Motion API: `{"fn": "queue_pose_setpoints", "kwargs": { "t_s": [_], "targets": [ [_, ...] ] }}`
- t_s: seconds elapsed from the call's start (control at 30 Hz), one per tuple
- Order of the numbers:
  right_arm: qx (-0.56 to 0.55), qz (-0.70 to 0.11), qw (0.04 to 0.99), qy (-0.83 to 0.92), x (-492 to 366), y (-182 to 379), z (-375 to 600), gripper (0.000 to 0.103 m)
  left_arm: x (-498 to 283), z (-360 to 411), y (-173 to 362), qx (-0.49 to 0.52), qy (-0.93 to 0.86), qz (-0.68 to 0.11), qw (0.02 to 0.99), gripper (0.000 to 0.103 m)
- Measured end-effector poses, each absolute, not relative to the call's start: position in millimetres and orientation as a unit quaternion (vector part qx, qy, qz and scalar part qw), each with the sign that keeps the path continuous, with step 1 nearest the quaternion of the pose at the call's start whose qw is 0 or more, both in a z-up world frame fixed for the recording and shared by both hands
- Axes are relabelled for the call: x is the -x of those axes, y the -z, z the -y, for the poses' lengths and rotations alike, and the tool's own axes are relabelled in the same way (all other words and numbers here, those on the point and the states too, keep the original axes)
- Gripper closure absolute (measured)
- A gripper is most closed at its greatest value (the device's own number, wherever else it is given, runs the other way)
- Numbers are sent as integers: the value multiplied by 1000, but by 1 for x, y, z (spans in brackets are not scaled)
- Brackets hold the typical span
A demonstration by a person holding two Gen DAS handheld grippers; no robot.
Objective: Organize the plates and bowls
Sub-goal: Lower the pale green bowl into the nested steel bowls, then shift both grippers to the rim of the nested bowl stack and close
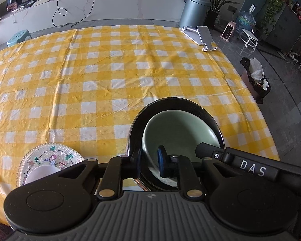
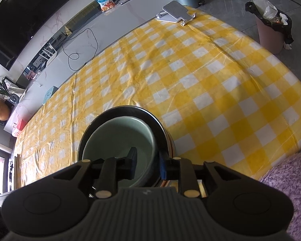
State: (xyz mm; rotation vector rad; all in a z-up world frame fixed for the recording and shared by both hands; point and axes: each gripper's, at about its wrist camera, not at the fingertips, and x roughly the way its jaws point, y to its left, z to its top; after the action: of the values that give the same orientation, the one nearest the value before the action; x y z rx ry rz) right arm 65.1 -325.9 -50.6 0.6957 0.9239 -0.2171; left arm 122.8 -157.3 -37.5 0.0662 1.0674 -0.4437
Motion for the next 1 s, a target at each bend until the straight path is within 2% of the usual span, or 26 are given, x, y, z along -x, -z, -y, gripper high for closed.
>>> {"fn": "queue_pose_setpoints", "kwargs": {
  "t_s": [0.2,0.53,0.57,0.8,0.9,0.97,1.0],
  "targets": [
    [-314,-418,846,107,-61,38,322,70,-118,157,25,-36,212,-481,850,80],
    [-311,-399,856,103,-52,23,321,68,-109,148,12,-21,221,-468,855,76],
    [-309,-396,858,103,-50,21,320,67,-108,146,9,-18,221,-464,858,73],
    [-299,-365,876,100,-35,6,318,43,-96,122,-9,8,217,-433,875,51],
    [-285,-358,883,101,-29,0,313,39,-89,113,-15,16,220,-418,881,43],
    [-277,-354,888,101,-25,-2,310,36,-84,108,-19,19,221,-405,887,30],
    [-274,-351,889,101,-22,-2,309,34,-81,105,-20,22,223,-397,890,27]
  ]
}}
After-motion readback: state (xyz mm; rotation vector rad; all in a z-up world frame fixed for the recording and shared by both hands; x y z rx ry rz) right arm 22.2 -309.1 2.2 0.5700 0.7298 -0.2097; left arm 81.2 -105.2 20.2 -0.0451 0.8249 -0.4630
